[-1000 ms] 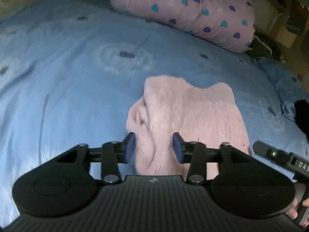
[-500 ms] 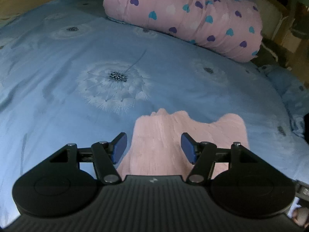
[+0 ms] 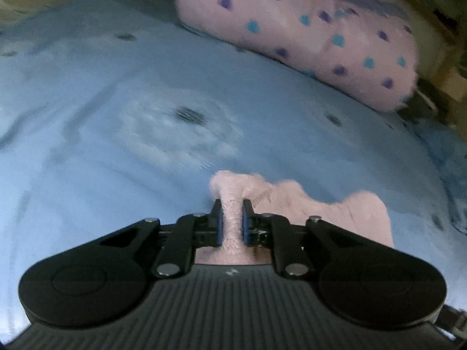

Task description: Fold small clothes

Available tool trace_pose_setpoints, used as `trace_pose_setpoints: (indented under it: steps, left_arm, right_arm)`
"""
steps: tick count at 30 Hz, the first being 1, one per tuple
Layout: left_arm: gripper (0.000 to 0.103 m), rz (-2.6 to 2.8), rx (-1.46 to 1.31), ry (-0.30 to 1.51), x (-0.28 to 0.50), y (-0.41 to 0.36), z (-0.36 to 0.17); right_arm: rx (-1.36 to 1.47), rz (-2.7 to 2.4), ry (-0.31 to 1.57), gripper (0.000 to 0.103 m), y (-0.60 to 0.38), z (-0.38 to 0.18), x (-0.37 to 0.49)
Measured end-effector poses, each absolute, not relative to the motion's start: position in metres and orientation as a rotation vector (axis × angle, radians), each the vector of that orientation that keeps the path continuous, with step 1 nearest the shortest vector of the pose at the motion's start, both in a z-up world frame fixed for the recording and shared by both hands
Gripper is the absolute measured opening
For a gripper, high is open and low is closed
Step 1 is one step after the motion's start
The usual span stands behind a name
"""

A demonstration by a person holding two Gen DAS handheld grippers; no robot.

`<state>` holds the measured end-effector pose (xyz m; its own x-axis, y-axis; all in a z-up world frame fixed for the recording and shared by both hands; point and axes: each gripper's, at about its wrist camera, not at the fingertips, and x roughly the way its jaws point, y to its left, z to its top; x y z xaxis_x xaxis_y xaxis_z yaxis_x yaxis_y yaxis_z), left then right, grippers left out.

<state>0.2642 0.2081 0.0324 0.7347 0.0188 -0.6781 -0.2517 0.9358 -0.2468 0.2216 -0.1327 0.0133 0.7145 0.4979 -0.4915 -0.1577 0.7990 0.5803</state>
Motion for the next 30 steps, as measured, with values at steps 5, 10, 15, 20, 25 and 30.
trace_pose_setpoints:
  steps: [5, 10, 15, 20, 25, 30]
  left_arm:
    - [0.015, 0.176, -0.334, 0.806, 0.274, 0.22, 0.019]
    - [0.018, 0.12, -0.309, 0.785, 0.261, 0.219, 0.028]
    - [0.047, 0.042, -0.311, 0.789, 0.226, 0.224, 0.047]
    - [0.067, -0.008, -0.256, 0.833, 0.186, 0.219, 0.05]
    - [0.067, -0.002, -0.172, 0.894, 0.166, 0.21, 0.034]
    - [0.068, 0.011, -0.166, 0.891, 0.16, 0.212, 0.029]
  right_arm:
    - [0.524, 0.396, 0.691, 0.057, -0.13, 0.013, 0.222]
    - [0.499, 0.388, 0.695, 0.057, -0.127, 0.015, 0.221]
    - [0.455, 0.398, 0.715, 0.057, -0.127, 0.024, 0.203]
    - [0.418, 0.399, 0.767, 0.057, -0.123, 0.023, 0.18]
    - [0.448, 0.419, 0.779, 0.057, -0.116, 0.019, 0.162]
    - [0.373, 0.437, 0.735, 0.057, -0.102, 0.019, 0.129]
